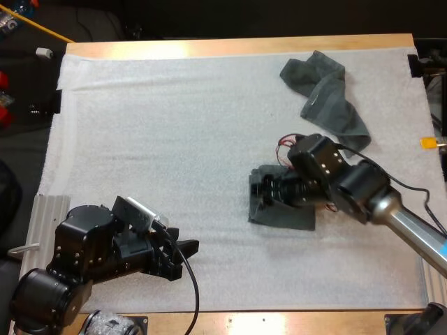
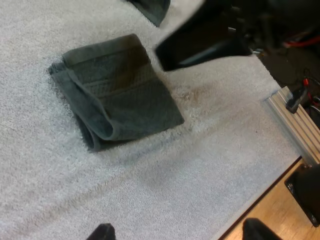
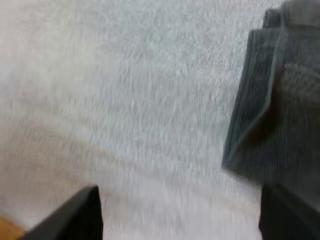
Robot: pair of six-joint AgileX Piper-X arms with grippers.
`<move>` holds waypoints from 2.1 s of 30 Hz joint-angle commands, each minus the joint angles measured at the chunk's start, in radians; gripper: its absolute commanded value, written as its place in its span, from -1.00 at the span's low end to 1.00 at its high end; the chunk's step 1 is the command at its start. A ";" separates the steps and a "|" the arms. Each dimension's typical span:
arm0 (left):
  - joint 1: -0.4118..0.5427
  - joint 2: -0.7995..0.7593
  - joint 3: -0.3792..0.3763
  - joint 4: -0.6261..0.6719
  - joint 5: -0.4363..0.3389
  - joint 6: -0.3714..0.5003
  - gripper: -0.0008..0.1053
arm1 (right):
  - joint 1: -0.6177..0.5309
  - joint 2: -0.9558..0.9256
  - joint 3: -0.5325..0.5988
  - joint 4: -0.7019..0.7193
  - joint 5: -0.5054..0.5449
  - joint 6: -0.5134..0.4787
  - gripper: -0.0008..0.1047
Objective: Pick towel from pile, fold and stack
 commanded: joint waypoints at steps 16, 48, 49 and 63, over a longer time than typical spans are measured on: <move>-0.004 0.000 -0.005 -0.001 0.015 0.001 -0.01 | 0.240 -0.346 -0.008 0.233 0.324 0.069 0.23; -0.004 0.286 -0.003 -0.227 0.006 -0.001 0.35 | 0.315 -0.483 -0.008 0.328 0.676 0.168 0.23; -0.004 0.312 -0.003 -0.237 0.007 -0.001 0.35 | 0.315 -0.483 -0.008 0.328 0.676 0.168 0.23; -0.004 0.670 -0.003 -0.446 0.039 -0.029 0.35 | 0.315 -0.483 -0.008 0.328 0.676 0.168 0.23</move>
